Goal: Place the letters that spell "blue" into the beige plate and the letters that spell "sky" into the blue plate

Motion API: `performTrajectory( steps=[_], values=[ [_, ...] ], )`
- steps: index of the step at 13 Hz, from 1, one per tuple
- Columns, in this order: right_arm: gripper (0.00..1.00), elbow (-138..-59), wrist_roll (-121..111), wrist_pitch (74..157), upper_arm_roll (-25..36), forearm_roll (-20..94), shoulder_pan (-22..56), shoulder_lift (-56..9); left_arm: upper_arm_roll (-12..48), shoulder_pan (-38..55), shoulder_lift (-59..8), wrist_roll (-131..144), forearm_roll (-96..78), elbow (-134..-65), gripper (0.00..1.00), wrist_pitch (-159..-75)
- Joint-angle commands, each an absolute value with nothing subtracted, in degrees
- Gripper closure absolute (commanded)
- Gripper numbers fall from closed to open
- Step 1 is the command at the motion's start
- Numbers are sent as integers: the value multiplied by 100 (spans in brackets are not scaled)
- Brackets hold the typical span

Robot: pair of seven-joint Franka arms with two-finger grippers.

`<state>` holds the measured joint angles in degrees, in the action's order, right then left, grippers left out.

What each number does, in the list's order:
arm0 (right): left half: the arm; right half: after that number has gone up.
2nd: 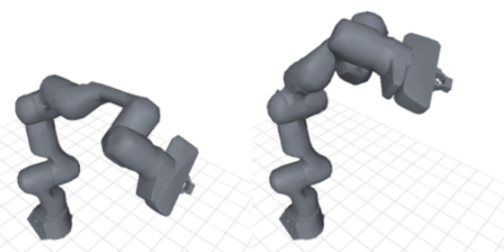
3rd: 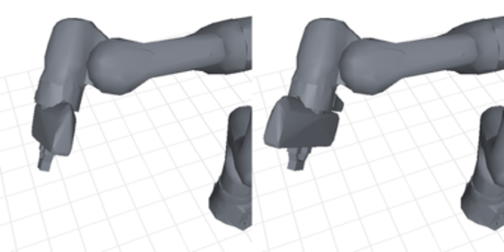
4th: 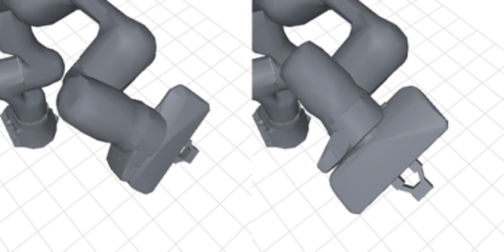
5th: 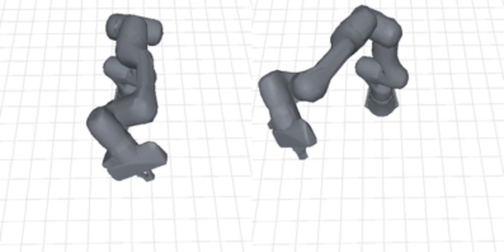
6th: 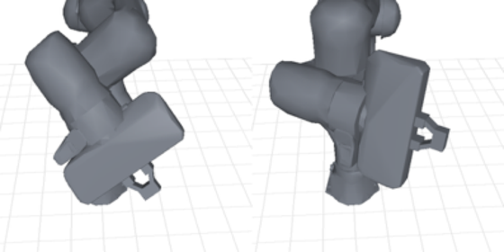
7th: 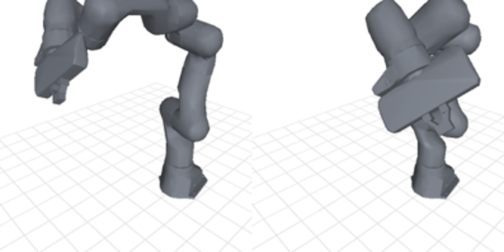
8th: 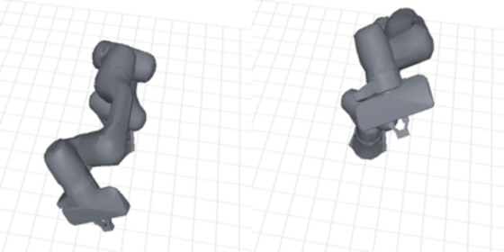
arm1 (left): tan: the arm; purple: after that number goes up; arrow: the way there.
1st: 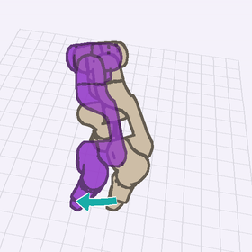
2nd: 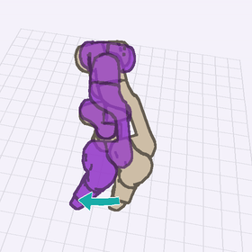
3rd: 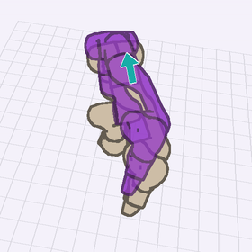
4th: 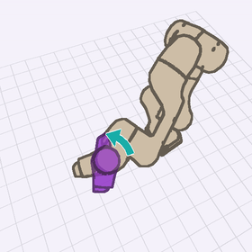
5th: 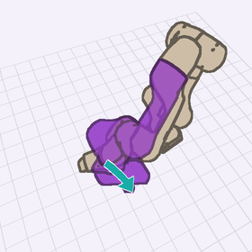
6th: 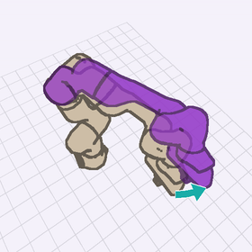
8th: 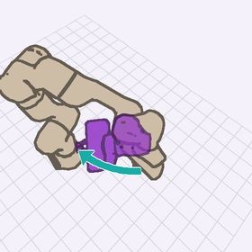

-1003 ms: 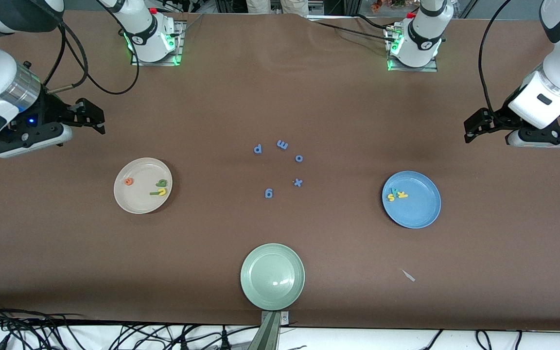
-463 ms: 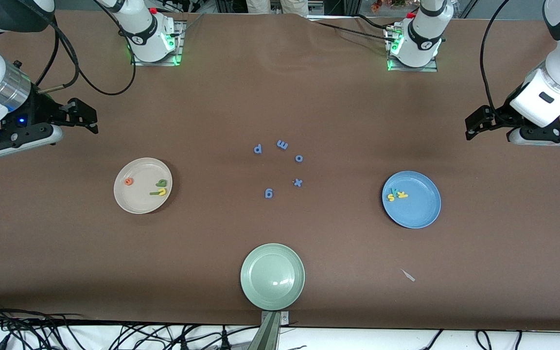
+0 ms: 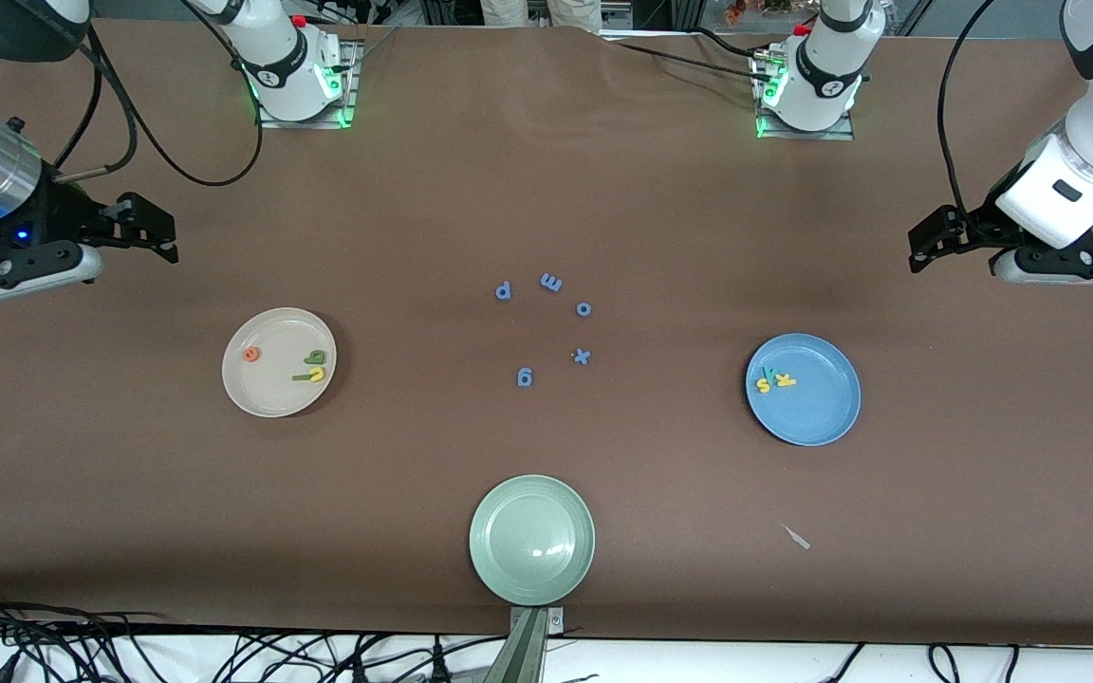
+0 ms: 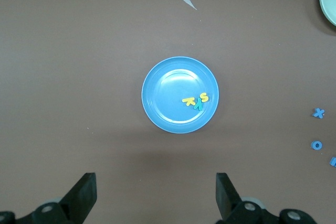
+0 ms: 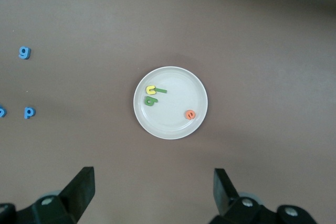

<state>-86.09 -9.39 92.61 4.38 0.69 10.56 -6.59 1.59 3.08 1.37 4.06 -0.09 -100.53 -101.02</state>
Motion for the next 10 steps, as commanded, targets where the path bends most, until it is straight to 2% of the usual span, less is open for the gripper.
performTrajectory(
  steps=[1, 10],
  values=[
    [0, -8490, -905, 9193, 413, 97, 1037, -685, 141, 299, 79, 396, -105, -9897, 0, -9976],
    [0, -8490, -888, 9202, 422, -43, 1019, -703, 141, 308, 79, 404, -105, -9905, 0, -9976]
  ],
)
